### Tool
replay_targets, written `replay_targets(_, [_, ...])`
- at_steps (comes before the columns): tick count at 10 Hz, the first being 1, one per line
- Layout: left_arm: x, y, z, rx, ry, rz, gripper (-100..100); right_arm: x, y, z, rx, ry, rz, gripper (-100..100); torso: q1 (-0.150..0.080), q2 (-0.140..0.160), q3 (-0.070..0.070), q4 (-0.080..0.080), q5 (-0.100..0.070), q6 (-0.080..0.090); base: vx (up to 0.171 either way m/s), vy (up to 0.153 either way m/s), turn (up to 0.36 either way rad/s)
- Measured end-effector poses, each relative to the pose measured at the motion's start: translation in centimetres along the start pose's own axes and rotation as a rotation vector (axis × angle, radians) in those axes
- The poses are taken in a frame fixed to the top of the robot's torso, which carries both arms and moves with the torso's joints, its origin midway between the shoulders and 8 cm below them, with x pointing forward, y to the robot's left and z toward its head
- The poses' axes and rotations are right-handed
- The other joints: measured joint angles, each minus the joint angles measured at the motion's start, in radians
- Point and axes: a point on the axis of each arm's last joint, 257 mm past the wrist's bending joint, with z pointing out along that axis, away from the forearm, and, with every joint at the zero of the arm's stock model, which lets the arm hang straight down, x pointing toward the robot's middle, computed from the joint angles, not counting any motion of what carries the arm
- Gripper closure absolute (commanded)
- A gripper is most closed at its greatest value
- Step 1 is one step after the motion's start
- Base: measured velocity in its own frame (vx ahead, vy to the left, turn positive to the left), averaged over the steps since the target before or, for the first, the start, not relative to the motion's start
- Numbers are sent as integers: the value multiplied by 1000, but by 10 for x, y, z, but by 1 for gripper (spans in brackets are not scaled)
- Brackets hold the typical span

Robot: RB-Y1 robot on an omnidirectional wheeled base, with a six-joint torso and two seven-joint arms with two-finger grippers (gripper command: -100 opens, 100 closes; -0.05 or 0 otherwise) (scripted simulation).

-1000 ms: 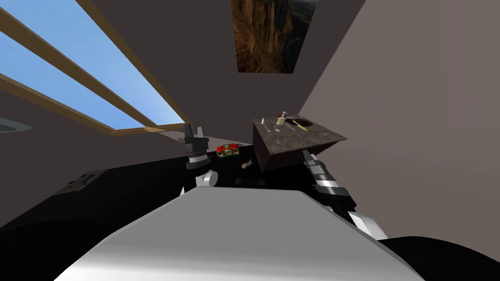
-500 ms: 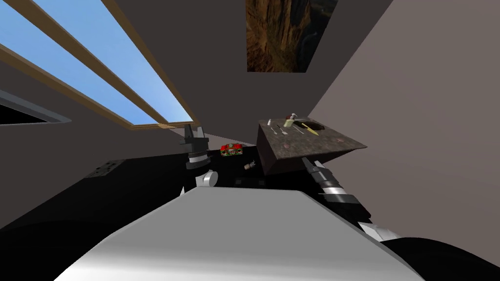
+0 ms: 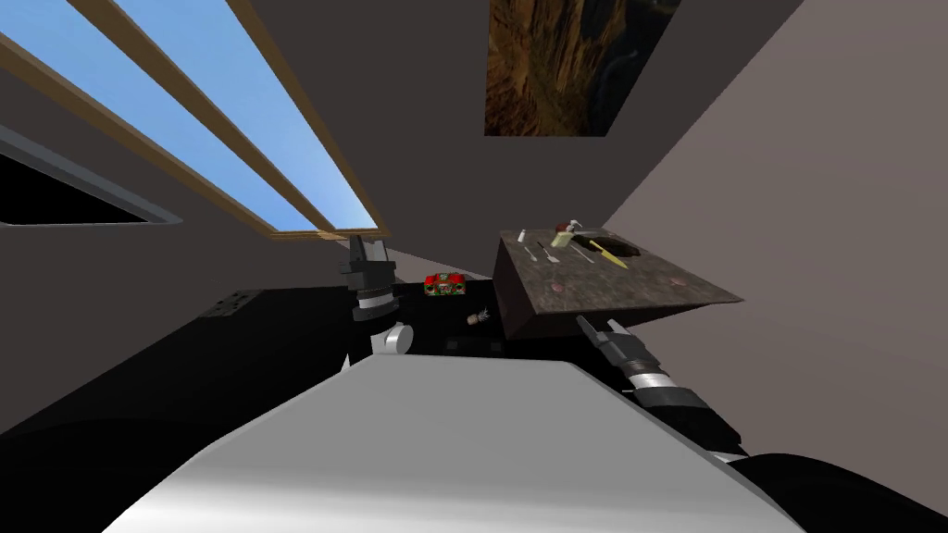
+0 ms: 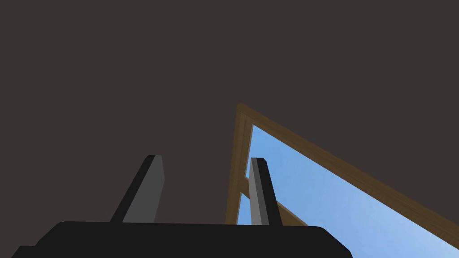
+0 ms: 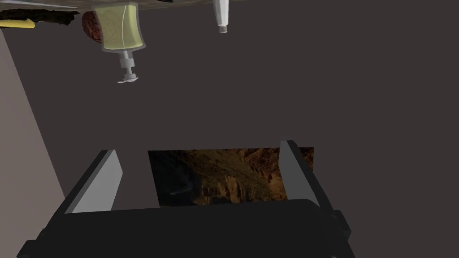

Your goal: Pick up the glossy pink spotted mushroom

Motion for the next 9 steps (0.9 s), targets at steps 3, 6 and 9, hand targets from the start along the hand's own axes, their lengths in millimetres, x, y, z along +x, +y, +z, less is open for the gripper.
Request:
replay_targets(3, [0,0,0,0,0,0,0,24,-14,-17,17,104,-140,-100,-1,0,0,0,0,0,89,7,147])
replay_targets(6, [0,0,0,0,0,0,0,49,-33,-39,22,224,-303,-100,0,-3,-2,-1,0,0,106,1,97])
replay_targets(9, [0,0,0,0,0,0,0,66,-43,-54,9,306,-424,-100,-1,0,0,0,0,0,84,-8,124])
